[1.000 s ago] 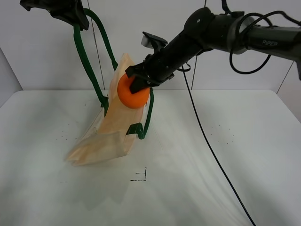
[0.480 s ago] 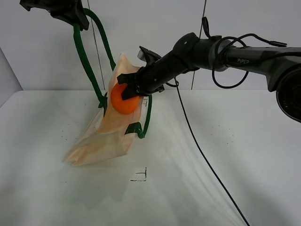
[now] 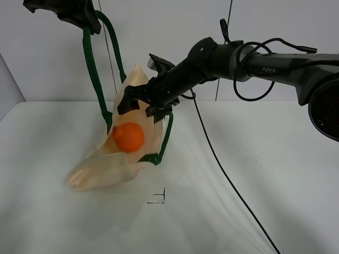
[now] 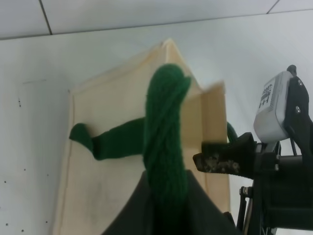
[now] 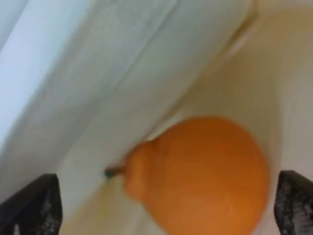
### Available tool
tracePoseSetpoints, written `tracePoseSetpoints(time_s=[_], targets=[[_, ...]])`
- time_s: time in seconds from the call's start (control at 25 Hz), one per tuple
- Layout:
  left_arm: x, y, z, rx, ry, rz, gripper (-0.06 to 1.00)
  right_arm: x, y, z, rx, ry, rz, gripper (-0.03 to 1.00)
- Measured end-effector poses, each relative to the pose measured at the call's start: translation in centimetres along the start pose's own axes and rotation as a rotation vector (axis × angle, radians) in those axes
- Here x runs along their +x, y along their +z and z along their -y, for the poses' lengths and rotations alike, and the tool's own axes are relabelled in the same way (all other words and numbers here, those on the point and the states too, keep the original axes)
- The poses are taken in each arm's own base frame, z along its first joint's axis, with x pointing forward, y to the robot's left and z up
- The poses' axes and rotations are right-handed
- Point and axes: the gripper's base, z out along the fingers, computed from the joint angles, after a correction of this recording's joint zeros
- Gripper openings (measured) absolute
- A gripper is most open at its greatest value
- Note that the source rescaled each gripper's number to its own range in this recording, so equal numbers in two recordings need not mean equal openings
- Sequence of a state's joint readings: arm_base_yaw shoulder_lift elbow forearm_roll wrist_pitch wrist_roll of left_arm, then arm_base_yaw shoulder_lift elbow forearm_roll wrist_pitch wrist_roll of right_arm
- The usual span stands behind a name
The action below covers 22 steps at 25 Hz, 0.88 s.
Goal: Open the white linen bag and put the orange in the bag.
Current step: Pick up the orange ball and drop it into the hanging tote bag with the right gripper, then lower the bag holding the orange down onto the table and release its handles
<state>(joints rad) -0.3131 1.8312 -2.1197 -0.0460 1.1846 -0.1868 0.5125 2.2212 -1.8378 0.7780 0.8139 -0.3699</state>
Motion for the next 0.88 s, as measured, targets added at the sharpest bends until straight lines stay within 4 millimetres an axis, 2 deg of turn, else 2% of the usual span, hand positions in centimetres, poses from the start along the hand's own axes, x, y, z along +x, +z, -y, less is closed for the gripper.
tracePoseSetpoints(time_s=[0.32, 0.52, 0.68, 0.88], targets=[[0.0, 0.0, 0.1, 0.008, -0.002, -0.002, 0.0, -0.2, -4.3, 0.8, 0.176, -0.048, -0.077, 1.0], [0.0, 0.0, 0.1, 0.009, -0.002, -0.002, 0.0, 0.5, -6.4, 1.7, 0.365, -0.081, -0.19, 1.0], [0.0, 0.0, 0.1, 0.009, -0.002, -0.002, 0.0, 1.4, -7.3, 2.8, 0.503, -0.101, -0.315, 1.0], [0.0, 0.0, 0.1, 0.009, -0.002, -0.002, 0.0, 1.3, -9.1, 5.4, 0.569, -0.05, -0.336, 1.0]])
